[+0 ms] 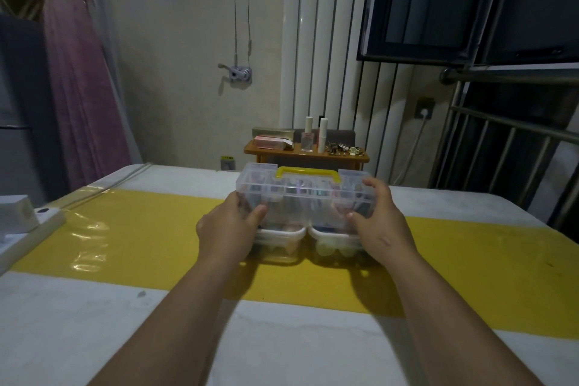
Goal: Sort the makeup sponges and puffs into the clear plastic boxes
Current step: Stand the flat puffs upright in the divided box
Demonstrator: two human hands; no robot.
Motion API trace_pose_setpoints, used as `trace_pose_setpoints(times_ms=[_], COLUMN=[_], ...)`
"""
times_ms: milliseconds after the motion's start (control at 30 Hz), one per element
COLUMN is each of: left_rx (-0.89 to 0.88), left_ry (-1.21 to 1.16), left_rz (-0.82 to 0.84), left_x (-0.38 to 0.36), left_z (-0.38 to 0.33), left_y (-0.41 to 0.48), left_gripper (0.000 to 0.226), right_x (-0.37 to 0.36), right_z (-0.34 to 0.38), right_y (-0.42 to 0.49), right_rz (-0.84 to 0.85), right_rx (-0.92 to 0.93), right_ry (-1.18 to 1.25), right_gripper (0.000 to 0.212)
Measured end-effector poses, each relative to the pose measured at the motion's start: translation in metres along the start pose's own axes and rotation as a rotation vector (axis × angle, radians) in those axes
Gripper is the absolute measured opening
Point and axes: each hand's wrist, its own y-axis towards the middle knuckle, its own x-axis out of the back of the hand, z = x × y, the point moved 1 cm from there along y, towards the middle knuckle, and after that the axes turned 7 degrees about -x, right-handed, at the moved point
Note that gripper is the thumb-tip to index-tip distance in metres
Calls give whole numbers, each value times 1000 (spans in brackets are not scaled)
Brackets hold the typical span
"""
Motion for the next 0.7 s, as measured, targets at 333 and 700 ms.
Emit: trace_pose_setpoints(times_ms=[333, 700], left_rx=[34, 96], left_ry=[-226, -392], left_rz=[0, 187], left_x=[2, 3], left_z=[17, 35], left_y=[-10, -7], left_gripper=[86, 84], right_x=[-7, -4], right_z=[-27, -43], right_y=[0, -7], right_rz=[-171, -31], right_rx=[-51, -53], right_ry=[-239, -236], right_gripper=[97, 69])
